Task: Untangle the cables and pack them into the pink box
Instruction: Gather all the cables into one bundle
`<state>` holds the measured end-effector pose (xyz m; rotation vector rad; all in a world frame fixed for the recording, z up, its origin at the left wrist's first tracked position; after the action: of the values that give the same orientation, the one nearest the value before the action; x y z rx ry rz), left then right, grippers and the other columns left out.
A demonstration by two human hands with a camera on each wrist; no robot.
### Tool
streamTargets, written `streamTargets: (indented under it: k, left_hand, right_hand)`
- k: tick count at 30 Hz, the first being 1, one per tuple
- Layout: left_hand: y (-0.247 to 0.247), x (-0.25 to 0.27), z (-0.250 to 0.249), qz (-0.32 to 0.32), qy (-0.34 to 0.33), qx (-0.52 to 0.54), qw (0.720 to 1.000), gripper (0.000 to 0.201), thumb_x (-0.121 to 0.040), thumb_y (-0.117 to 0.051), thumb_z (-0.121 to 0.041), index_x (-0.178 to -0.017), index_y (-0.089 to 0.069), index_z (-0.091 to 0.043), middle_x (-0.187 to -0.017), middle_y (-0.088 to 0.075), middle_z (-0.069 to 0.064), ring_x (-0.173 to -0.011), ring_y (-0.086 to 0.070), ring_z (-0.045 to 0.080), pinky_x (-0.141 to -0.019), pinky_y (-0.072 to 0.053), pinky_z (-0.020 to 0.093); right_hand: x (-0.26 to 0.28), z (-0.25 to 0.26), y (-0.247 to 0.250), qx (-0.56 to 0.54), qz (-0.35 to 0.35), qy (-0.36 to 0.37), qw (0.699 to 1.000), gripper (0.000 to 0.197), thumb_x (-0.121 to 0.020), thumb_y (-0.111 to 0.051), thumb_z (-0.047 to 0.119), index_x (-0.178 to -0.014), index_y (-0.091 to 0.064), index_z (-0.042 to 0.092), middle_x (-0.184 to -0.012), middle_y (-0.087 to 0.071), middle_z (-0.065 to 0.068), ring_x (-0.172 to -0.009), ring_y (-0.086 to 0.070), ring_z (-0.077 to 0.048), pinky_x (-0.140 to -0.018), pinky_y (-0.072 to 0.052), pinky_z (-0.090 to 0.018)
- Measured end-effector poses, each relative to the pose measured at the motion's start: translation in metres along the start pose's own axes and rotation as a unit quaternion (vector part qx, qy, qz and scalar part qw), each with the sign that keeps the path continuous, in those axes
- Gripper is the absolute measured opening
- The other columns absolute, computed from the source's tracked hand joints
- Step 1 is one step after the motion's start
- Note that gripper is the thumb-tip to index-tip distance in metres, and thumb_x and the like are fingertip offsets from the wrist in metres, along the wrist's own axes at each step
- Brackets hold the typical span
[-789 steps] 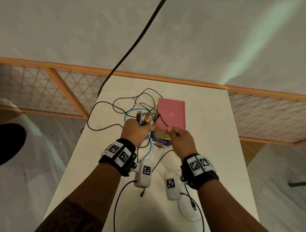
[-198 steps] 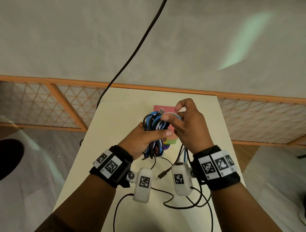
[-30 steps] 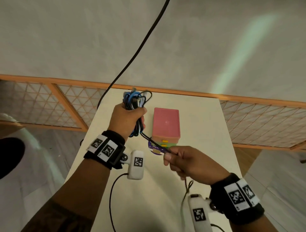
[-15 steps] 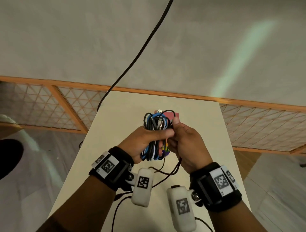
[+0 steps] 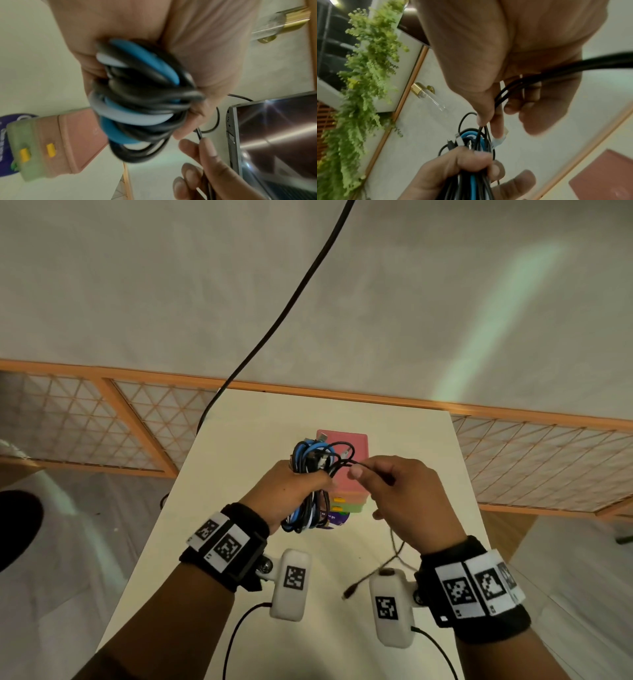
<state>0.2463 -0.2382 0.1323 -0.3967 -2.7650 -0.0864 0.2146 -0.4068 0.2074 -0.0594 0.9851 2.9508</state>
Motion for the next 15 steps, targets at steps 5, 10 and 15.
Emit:
streamTargets:
  k: [5, 10, 15]
  left_hand:
    - [-0.008, 0.001, 0.005, 0.019, -0.015, 0.025, 0.999, 0.019, -0.089, -0.07, -0.003, -0.101, -0.072, 0.011, -0.073, -0.073, 0.019, -0.065, -0.07, 0.03, -0.065, -0.059, 0.035]
    - [-0.013, 0.001, 0.006, 0.025, -0.025, 0.029, 0.999, 0.032, -0.088, -0.079, -0.018, -0.102, -0.07, 0.01, -0.078, -0.069, 0.029, -0.071, -0.07, 0.042, -0.073, -0.063, 0.048]
    - [-0.017, 0.003, -0.002, 0.034, -0.051, -0.016, 0.998, 0.031, -0.085, -0.084, -0.027, -0.105, -0.077, -0.004, -0.098, -0.075, 0.029, -0.09, -0.075, 0.041, -0.091, -0.061, 0.051]
  right_hand:
    - [-0.002, -0.017, 0.0, 0.152, 0.017, -0.05, 0.987, 0.039, -0.094, -0.059, 0.055, -0.081, -0.08, 0.024, -0.076, -0.075, -0.002, -0.066, -0.064, -0.018, -0.065, -0.051, -0.032]
    - [-0.009, -0.027, -0.006, 0.041, 0.029, -0.054, 0.997, 0.039, -0.098, -0.06, 0.041, -0.076, -0.078, 0.014, -0.07, -0.077, 0.0, -0.068, -0.072, -0.014, -0.071, -0.058, -0.032]
    - [-0.002, -0.049, -0.044, -0.189, 0.087, -0.167, 0.964, 0.034, -0.105, -0.05, 0.031, -0.096, -0.075, 0.011, -0.099, -0.077, -0.016, -0.093, -0.076, -0.026, -0.071, -0.064, -0.037]
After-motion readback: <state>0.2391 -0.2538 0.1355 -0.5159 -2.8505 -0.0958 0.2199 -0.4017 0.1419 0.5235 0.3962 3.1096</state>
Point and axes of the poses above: each hand's wrist, its own x-axis away from the middle knuckle, its own y-axis out of the back of the hand, z = x × y, the point moved 9 cm from there along -x, towards the middle knuckle
